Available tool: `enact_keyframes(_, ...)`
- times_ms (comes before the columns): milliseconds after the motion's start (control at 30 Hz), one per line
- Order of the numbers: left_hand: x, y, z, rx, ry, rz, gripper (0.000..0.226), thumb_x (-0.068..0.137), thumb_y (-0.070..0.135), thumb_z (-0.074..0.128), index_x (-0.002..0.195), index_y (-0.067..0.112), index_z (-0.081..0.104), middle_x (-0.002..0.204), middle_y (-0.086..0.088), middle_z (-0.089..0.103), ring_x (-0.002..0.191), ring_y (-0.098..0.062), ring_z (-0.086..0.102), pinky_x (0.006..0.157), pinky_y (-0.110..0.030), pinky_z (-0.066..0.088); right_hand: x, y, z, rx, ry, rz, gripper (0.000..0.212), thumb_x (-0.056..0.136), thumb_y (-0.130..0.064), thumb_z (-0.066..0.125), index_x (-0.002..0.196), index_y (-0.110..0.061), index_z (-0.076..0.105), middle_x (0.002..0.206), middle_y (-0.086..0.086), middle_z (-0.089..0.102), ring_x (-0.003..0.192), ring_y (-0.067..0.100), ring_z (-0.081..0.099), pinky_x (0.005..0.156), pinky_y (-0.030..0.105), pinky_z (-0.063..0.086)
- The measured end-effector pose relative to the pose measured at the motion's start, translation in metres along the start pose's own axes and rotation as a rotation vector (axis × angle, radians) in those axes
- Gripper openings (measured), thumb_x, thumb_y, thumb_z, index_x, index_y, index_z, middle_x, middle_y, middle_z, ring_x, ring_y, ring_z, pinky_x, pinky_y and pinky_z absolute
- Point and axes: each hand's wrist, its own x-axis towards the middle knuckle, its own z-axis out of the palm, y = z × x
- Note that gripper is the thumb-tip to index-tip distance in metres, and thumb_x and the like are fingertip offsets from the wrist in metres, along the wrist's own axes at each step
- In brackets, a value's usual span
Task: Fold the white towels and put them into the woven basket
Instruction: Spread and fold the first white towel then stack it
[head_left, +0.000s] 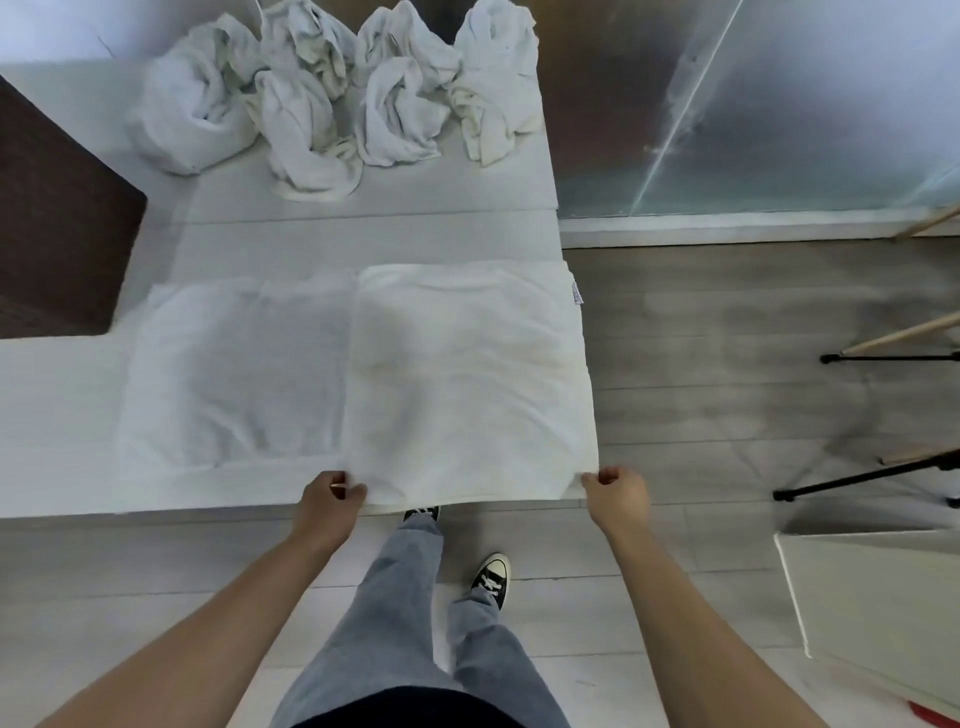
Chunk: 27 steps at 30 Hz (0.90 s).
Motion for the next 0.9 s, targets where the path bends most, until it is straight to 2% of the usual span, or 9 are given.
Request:
enact_keyframes(67, -0.001, -0.001, 0.000, -0.036, -0.007, -0.018, 0.018, 0.094, 0.020, 0.065, 0.093, 0.003, 0.062, 0.088, -0.010, 0.063, 0.074, -0.030, 0.065, 0.081, -0.045, 0.057, -0.002, -0.001, 0.001, 0.002, -0.002, -0.008, 0.015, 0.096, -0.022, 0.063, 0.093, -0.008, 0.064, 0.078, 0.005, 0.066, 0.071, 0.022, 0.061, 0.057, 0.027, 0.043)
enact_keyframes(133, -0.003, -0.002, -0.001, -0.101, -0.006, -0.033, 0.018, 0.096, 0.020, 0.064, 0.090, 0.004, 0.060, 0.086, -0.010, 0.062, 0.071, -0.027, 0.065, 0.084, -0.050, 0.060, -0.008, -0.004, 0.001, 0.034, 0.016, -0.021, 0.011, 0.097, -0.019, 0.060, 0.090, -0.011, 0.059, 0.080, 0.003, 0.063, 0.079, 0.025, 0.062, 0.066, 0.032, 0.048)
enact_keyframes(267, -0.012, -0.003, -0.006, -0.330, -0.042, -0.079, 0.021, 0.100, 0.016, 0.059, 0.115, 0.004, 0.052, 0.115, -0.018, 0.061, 0.090, -0.034, 0.072, 0.077, -0.043, 0.061, -0.021, -0.001, -0.005, 0.150, 0.025, -0.039, 0.006, 0.098, -0.016, 0.061, 0.093, -0.013, 0.057, 0.089, 0.007, 0.069, 0.078, 0.025, 0.069, 0.070, 0.042, 0.058)
enact_keyframes(367, -0.022, 0.001, -0.013, -0.478, -0.038, -0.109, 0.029, 0.098, 0.010, 0.062, 0.123, 0.004, 0.049, 0.117, -0.023, 0.059, 0.088, -0.038, 0.072, 0.075, -0.043, 0.061, -0.033, -0.001, -0.013, 0.272, 0.041, -0.066, 0.012, 0.099, -0.012, 0.061, 0.110, -0.010, 0.057, 0.097, 0.007, 0.069, 0.072, 0.019, 0.071, 0.058, 0.030, 0.056)
enact_keyframes(467, -0.032, 0.014, -0.025, -0.604, -0.034, -0.081, 0.035, 0.095, 0.003, 0.064, 0.128, 0.010, 0.053, 0.113, -0.025, 0.064, 0.087, -0.040, 0.073, 0.070, -0.041, 0.063, -0.046, -0.014, -0.026, 0.454, 0.009, -0.126, 0.019, 0.099, -0.009, 0.060, 0.117, -0.015, 0.054, 0.095, 0.009, 0.070, 0.072, 0.022, 0.071, 0.061, 0.029, 0.056)
enact_keyframes(567, -0.041, 0.035, -0.040, -0.671, -0.021, -0.024, 0.036, 0.095, 0.001, 0.062, 0.125, 0.021, 0.063, 0.105, -0.023, 0.068, 0.087, -0.041, 0.073, 0.073, -0.042, 0.064, -0.050, -0.039, -0.039, 0.620, -0.034, -0.136, 0.022, 0.099, -0.004, 0.057, 0.113, -0.021, 0.060, 0.082, 0.009, 0.067, 0.059, 0.020, 0.063, 0.064, 0.035, 0.054)
enact_keyframes(633, -0.041, 0.052, -0.050, -0.691, -0.015, 0.002, 0.024, 0.095, 0.002, 0.060, 0.113, 0.014, 0.071, 0.102, -0.025, 0.070, 0.083, -0.039, 0.074, 0.074, -0.040, 0.064, -0.045, -0.058, -0.046, 0.724, -0.065, -0.110, 0.019, 0.098, -0.002, 0.057, 0.104, -0.017, 0.066, 0.080, 0.015, 0.059, 0.052, 0.016, 0.059, 0.063, 0.035, 0.052)
enact_keyframes(733, -0.034, 0.076, -0.062, -0.781, -0.036, -0.004, 0.014, 0.094, 0.002, 0.061, 0.100, 0.001, 0.074, 0.101, -0.025, 0.071, 0.077, -0.036, 0.073, 0.073, -0.036, 0.064, -0.035, -0.089, -0.054, 0.839, -0.120, -0.058, 0.010, 0.096, -0.004, 0.060, 0.094, -0.009, 0.069, 0.087, 0.016, 0.057, 0.055, 0.017, 0.059, 0.064, 0.033, 0.051)
enact_keyframes(900, -0.004, 0.114, -0.084, -0.967, -0.189, 0.017, 0.023, 0.093, 0.003, 0.055, 0.109, 0.002, 0.072, 0.100, -0.018, 0.071, 0.082, -0.030, 0.070, 0.081, -0.037, 0.058, -0.024, -0.146, -0.058, 1.014, -0.156, 0.043, 0.010, 0.094, -0.015, 0.063, 0.089, -0.010, 0.070, 0.079, 0.007, 0.071, 0.057, 0.016, 0.061, 0.054, 0.026, 0.048)
